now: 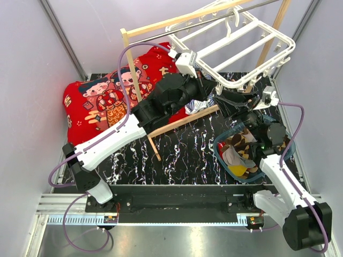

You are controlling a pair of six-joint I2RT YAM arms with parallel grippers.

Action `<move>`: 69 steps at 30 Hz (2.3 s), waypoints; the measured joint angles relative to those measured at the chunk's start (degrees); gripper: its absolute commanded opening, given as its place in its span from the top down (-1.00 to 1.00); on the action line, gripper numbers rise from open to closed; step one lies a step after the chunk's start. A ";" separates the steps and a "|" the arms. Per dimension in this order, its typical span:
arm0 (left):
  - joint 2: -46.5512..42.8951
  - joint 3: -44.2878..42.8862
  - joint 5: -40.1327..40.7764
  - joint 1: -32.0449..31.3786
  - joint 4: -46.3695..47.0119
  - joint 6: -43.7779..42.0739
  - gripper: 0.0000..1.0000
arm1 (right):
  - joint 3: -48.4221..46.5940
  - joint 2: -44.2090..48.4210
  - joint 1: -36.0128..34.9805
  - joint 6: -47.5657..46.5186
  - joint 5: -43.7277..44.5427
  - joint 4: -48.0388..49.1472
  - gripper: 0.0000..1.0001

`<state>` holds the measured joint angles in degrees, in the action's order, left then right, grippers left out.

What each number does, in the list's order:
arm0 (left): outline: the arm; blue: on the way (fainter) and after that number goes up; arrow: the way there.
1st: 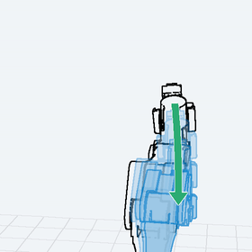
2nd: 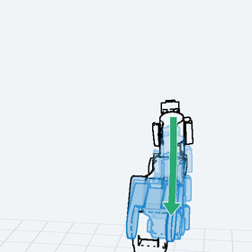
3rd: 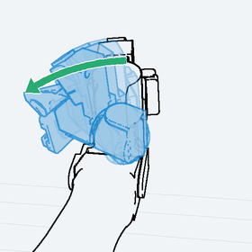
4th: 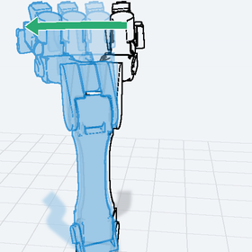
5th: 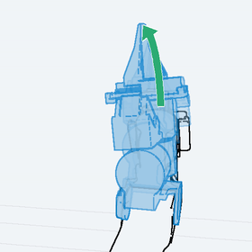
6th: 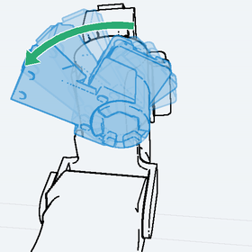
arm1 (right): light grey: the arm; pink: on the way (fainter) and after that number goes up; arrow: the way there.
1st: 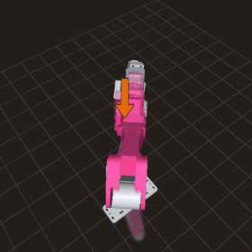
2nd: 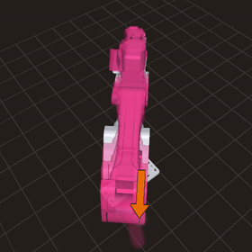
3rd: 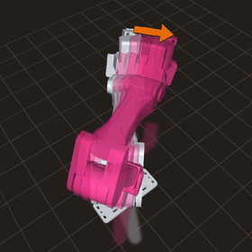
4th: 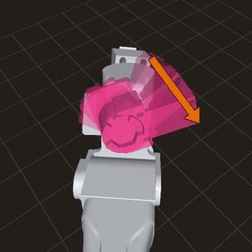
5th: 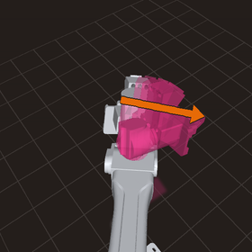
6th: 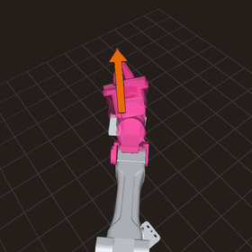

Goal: Clip the socks to the hanger
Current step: Open the clamp at the hanger.

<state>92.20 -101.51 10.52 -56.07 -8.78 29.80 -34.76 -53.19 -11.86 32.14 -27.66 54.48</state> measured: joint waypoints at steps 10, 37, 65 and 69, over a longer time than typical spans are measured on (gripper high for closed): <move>-0.17 0.00 -0.70 0.00 0.74 0.31 1.00 | -3.63 -2.05 0.00 -4.24 -1.92 -2.32 0.19; -2.12 0.59 -6.21 0.28 -1.14 -6.38 -0.32 | -8.00 -1.95 0.02 -12.92 -4.83 -13.38 0.89; 3.69 -2.40 -0.50 0.17 -0.52 -7.78 -0.04 | -8.09 -1.97 0.02 -13.09 -4.90 -14.25 0.89; 4.13 -2.67 -0.20 -0.04 -0.50 -7.45 0.13 | -8.09 -2.01 0.02 -13.16 -4.87 -14.53 0.89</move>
<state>96.33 -104.18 10.33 -56.12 -9.28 22.35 -42.85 -55.20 -11.84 18.98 -32.53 39.94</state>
